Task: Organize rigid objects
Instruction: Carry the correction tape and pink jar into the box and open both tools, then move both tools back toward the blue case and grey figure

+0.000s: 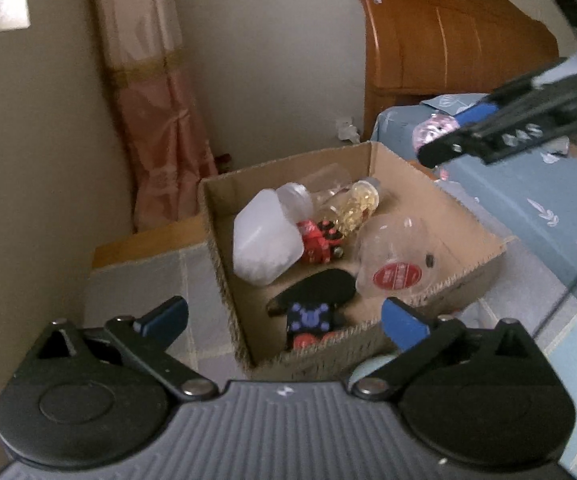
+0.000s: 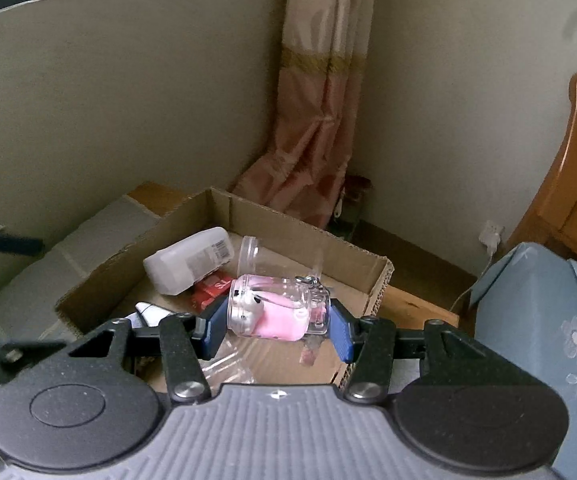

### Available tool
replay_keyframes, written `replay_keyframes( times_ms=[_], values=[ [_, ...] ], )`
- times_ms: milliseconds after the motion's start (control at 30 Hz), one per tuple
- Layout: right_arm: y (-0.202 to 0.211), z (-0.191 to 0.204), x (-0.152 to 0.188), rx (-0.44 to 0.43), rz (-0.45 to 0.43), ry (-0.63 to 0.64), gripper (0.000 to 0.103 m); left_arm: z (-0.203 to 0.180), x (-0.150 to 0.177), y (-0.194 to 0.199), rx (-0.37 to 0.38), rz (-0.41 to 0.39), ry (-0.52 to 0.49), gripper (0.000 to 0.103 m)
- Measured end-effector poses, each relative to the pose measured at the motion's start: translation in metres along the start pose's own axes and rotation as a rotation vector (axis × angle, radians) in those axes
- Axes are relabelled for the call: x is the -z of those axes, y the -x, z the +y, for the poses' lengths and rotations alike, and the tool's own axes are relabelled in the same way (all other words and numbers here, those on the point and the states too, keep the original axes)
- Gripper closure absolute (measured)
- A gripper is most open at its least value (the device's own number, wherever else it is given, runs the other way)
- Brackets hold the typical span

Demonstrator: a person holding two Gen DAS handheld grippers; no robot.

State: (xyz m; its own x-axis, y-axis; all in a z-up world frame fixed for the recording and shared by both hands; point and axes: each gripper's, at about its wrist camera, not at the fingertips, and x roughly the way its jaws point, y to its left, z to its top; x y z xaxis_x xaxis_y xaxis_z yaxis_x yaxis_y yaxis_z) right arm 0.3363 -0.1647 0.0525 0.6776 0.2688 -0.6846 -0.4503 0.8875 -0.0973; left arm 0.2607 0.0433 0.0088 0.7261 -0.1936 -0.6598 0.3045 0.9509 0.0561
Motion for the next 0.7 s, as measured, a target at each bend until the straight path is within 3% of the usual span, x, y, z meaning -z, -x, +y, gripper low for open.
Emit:
replay_keyframes(
  times_ms=[467,567,633,700],
  values=[
    [-0.039,-0.008,-0.004,0.024,0.075,-0.047,0.045,-0.003,0.019,0.004,-0.001,0.072,-0.013,0.001],
    [-0.034,-0.011,-0.005,0.028,0.06,-0.054,0.034,-0.005,0.02,0.004,0.004,0.074,-0.011,0.001],
    [-0.029,-0.014,-0.006,0.032,0.044,-0.067,0.019,-0.005,0.021,0.005,0.008,0.075,-0.014,0.001],
    [-0.023,-0.016,-0.005,0.037,0.027,-0.075,0.016,-0.007,0.022,0.007,0.01,0.072,-0.018,0.001]
  ],
)
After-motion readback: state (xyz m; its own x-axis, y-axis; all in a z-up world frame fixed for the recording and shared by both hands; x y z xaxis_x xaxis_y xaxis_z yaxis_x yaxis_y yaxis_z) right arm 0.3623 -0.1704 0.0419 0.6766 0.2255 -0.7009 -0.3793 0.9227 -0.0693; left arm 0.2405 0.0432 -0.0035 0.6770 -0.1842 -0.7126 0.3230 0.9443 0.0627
